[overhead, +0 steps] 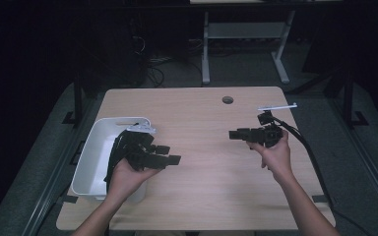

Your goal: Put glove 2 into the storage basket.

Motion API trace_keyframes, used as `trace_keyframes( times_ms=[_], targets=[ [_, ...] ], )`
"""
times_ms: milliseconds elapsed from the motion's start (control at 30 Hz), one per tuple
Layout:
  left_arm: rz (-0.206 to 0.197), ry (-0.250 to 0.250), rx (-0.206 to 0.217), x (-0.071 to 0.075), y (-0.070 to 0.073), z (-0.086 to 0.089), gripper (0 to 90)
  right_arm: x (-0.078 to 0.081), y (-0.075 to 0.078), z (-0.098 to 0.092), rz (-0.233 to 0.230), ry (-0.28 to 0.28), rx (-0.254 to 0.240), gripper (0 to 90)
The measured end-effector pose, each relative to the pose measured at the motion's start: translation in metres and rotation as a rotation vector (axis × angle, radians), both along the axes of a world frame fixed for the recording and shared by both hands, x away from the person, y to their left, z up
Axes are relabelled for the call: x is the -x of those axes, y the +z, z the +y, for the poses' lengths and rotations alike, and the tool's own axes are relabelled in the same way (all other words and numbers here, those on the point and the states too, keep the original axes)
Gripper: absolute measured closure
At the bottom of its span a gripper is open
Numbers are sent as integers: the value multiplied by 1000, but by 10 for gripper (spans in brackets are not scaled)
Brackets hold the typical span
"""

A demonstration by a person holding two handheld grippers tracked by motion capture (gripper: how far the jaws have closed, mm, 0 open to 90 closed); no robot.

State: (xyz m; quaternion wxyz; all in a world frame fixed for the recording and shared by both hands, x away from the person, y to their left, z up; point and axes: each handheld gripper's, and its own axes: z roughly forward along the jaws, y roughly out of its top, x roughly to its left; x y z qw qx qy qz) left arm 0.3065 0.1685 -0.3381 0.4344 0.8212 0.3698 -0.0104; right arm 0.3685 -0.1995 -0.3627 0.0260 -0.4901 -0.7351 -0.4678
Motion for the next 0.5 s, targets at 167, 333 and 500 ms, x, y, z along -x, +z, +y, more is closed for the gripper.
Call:
trace_keyframes(
  times_ms=[167,333,500],
  targets=[
    [4,-12,2,0,-2,-7,367,3,-6,-9,13,-10,1,480],
    [-4,-18,-4,1,-3,-13,367,8,-10,-15,16,-16,-6,480],
    [-2,-27,1,3,-4,-20,367,13,-15,-23,10,-30,-17,478]
  ],
)
